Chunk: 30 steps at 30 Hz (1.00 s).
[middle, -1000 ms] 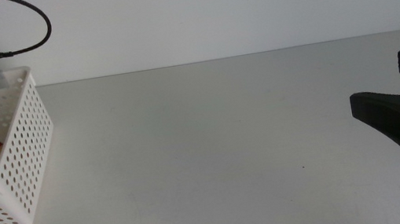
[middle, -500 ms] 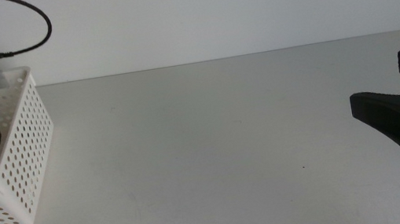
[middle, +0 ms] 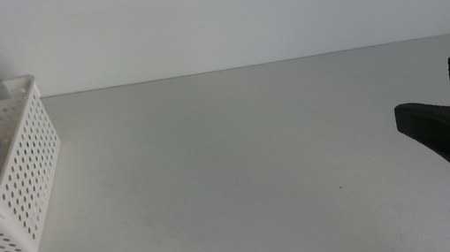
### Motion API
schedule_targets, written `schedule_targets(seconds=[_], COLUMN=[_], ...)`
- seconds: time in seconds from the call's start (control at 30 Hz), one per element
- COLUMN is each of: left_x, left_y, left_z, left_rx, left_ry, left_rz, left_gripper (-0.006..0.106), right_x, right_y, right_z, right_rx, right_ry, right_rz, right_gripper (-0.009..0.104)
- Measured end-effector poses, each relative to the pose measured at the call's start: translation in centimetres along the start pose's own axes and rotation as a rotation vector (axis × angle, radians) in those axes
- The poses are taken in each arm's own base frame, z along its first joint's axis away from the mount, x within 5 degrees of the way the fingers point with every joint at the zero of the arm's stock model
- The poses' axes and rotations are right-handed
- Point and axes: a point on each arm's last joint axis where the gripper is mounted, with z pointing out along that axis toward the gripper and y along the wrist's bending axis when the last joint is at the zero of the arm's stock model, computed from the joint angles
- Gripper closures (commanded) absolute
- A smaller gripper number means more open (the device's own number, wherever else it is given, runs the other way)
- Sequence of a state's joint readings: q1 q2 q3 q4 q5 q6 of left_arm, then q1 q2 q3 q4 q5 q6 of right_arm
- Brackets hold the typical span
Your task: Use arms to grab the bottles and put them into the dustbin to the left of the table.
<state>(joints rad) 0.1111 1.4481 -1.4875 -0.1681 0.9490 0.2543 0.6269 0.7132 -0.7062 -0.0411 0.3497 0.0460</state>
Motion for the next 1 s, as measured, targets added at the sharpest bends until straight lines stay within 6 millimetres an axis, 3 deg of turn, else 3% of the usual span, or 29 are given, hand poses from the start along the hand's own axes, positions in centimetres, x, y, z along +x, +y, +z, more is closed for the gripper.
schedule_targets(seconds=[0.3,0.47,0.7,1.0], left_x=[1.4,3.3,7.9,9.5], left_y=[-2.3,-2.9,-3.4,-3.6], left_z=[-9.0,-12.3,-14.5,-15.4], left_rx=[0.023,-0.002,-0.069,-0.08], left_ry=[-0.116,-0.213,-0.352,-0.365], left_rz=[0.046,0.056,0.054,0.054], left_gripper=[0.007,0.007,0.007,0.007], right_x=[0.0,0.0,0.0,0.0], right_y=[0.0,0.0,0.0,0.0], right_z=[0.0,0.0,0.0,0.0], right_rx=[0.0,0.0,0.0,0.0], right_ry=[0.0,0.0,0.0,0.0], right_rz=[0.0,0.0,0.0,0.0], right_gripper=[0.03,0.03,0.03,0.03])
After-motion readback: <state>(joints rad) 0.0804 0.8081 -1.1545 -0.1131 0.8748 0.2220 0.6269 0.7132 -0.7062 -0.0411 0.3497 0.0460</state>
